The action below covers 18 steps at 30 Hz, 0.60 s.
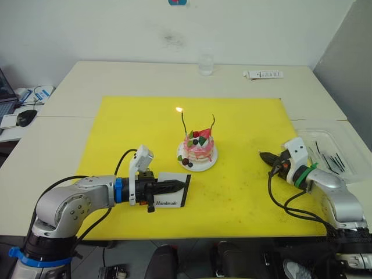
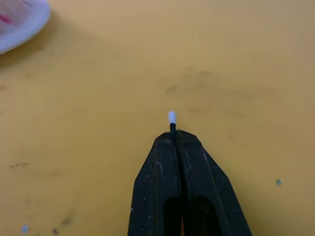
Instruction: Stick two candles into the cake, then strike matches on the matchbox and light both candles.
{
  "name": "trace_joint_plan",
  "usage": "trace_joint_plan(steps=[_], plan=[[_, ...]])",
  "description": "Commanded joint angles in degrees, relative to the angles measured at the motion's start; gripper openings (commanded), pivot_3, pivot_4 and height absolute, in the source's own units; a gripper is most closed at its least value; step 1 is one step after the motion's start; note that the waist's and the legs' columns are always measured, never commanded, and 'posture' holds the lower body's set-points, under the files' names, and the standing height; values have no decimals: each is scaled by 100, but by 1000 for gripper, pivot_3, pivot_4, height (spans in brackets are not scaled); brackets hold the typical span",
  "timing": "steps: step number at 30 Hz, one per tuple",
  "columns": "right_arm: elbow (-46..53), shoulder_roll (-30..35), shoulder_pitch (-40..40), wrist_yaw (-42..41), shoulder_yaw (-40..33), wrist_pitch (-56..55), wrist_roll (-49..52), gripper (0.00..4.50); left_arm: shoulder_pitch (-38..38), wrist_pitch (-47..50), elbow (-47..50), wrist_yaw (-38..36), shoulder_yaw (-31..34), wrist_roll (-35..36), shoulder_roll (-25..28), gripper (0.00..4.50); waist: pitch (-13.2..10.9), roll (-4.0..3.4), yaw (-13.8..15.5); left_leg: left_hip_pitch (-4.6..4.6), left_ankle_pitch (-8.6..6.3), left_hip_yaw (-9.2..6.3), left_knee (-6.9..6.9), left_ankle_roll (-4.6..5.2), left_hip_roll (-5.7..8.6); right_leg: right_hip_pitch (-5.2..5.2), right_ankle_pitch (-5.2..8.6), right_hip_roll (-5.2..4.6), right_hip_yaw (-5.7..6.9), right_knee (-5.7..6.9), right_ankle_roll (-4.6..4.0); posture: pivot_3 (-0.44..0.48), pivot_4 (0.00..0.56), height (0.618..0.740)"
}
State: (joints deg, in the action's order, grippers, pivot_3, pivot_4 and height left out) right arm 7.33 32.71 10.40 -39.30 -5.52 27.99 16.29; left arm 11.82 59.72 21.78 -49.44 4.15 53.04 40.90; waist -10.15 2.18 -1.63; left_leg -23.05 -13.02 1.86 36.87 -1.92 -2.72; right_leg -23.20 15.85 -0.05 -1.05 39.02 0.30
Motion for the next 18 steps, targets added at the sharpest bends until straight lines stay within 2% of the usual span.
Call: trace_joint_plan(steps=[1,6,15,18], plan=[[1469,213,-343,-175,71,556,455,48,-16,-28,182,-39,176,138,96,0,0,-1,0,0,0,0,-1,0,-1,0,0,-2,0,0,0,0,150,740],[2231,20,-709,222,544,929,355,48,36,-29,125,-51,113,115,93,0,0,0,-4,3,0,-3,-1,0,-5,1,0,-3,4,1,-1,0,150,740],[1929,-339,-725,710,1125,857,-106,48,151,-33,21,-128,27,53,121,0,0,0,0,0,0,3,5,0,7,2,-1,-5,1,-3,-1,0,150,740],[1921,-257,-830,639,1147,698,-154,698,142,-18,42,-132,43,59,141,0,0,0,0,0,0,1,4,0,5,2,0,-5,3,-3,-1,0,150,740]])
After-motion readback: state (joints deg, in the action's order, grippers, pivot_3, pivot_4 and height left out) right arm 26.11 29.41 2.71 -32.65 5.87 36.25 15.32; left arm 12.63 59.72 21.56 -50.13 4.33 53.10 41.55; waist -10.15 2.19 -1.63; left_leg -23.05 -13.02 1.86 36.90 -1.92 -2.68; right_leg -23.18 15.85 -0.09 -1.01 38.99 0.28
